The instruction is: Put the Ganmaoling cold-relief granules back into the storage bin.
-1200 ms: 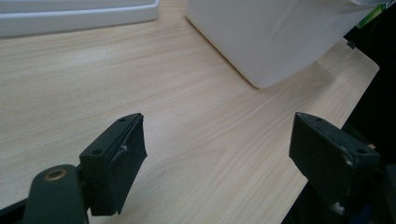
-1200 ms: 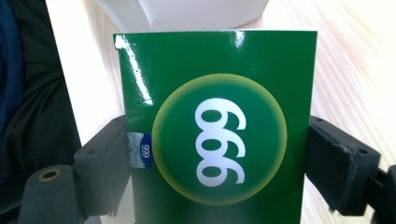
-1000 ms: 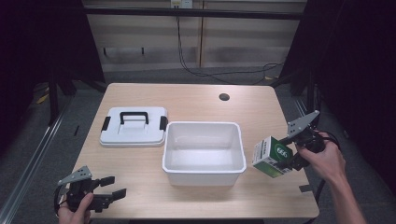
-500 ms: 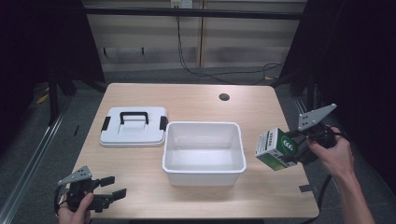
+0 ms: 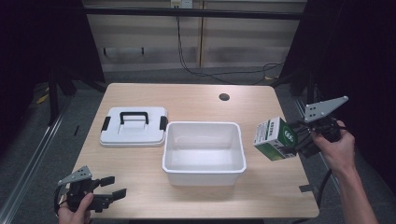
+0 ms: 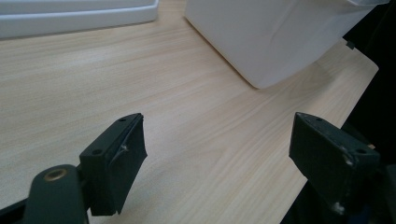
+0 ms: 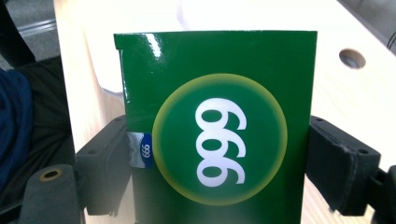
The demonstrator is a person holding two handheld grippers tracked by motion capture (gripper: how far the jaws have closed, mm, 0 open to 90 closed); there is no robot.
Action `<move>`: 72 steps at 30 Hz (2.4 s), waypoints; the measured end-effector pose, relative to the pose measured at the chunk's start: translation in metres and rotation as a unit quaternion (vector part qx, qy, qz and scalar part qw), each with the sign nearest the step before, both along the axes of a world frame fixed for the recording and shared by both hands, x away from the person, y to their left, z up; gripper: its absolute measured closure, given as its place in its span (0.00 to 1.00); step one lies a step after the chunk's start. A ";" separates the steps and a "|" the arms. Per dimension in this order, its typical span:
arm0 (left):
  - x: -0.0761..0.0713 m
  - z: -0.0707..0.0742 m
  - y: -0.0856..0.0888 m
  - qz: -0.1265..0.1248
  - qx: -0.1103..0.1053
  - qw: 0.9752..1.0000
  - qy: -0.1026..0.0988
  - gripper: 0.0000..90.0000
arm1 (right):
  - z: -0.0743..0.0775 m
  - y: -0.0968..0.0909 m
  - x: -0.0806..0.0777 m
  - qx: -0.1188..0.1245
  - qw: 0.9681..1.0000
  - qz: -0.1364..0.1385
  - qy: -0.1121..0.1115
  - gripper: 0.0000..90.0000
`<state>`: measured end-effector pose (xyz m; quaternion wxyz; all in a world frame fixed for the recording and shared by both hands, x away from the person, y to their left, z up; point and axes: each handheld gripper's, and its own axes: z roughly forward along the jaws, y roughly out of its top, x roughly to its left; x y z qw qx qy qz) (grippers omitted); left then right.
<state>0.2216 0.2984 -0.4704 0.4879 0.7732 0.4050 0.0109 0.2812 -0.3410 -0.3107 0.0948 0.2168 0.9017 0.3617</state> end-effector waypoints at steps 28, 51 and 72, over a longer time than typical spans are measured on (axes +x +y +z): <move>0.000 0.000 0.001 0.001 -0.001 1.000 0.002 0.21 | 0.044 0.058 0.021 -0.025 0.998 0.053 -0.021 0.18; 0.000 0.000 0.001 -0.001 -0.004 1.000 0.002 0.21 | 0.043 0.118 0.048 -0.087 0.992 0.093 0.012 0.18; 0.000 -0.001 0.000 -0.002 -0.001 1.000 0.003 0.21 | 0.040 0.152 0.062 -0.166 0.978 0.109 0.063 0.18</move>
